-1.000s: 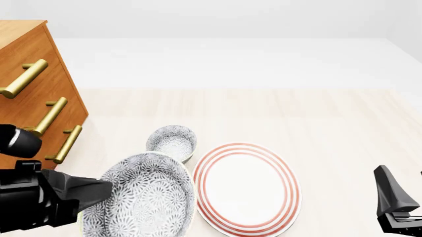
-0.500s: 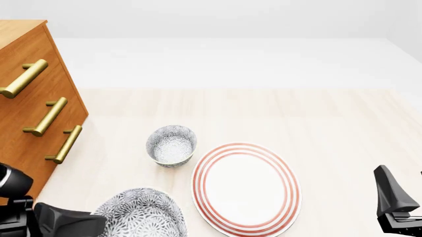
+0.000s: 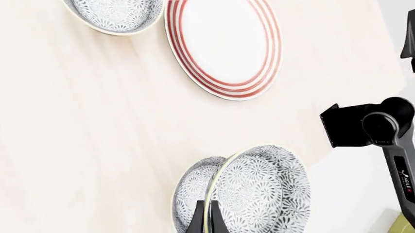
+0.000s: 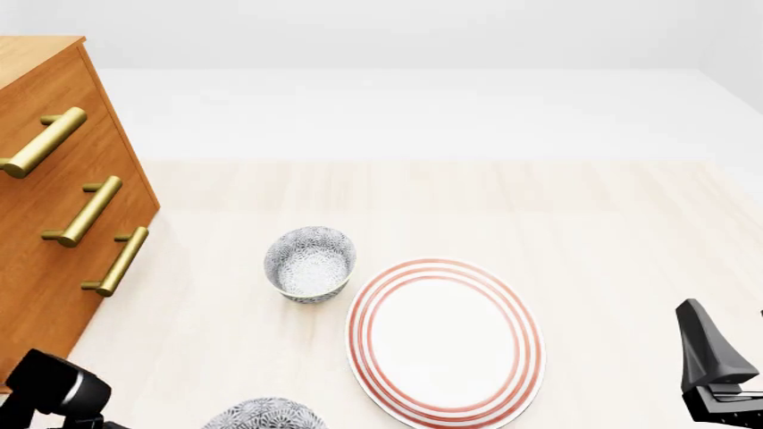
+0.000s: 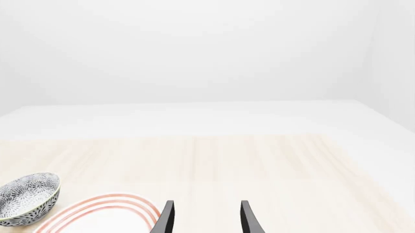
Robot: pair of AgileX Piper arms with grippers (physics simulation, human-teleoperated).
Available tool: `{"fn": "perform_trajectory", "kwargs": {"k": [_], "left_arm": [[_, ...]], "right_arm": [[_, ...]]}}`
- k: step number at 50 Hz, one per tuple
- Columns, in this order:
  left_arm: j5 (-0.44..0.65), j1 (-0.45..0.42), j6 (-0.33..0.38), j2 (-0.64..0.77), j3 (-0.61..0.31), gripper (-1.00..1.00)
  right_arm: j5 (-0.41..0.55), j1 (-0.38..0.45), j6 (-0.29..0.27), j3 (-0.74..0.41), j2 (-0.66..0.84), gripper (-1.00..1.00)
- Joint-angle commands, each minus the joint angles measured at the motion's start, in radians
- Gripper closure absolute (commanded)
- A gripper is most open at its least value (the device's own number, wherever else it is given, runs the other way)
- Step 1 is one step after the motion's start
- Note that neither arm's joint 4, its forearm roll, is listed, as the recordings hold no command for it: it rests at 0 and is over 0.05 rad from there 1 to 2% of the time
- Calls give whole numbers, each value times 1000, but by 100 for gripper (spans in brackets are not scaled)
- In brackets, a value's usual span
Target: Stack the bowl in the middle on the bowl at the back.
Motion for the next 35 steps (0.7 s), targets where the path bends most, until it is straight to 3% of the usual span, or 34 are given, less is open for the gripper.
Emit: {"fn": "perform_trajectory", "kwargs": {"k": [1, 21, 22, 35], "left_arm": [[-62, -24, -28, 6, 69, 100], [-91, -29, -38, 7, 131, 100], [-89, -28, -35, 7, 130, -100], [-94, -37, -41, 13, 128, -100]], "right_arm": [[0, 0, 0, 0, 0, -100], [0, 1, -1, -1, 0, -100], [0, 1, -1, 0, 0, -100], [0, 2, -1, -1, 0, -100]]}}
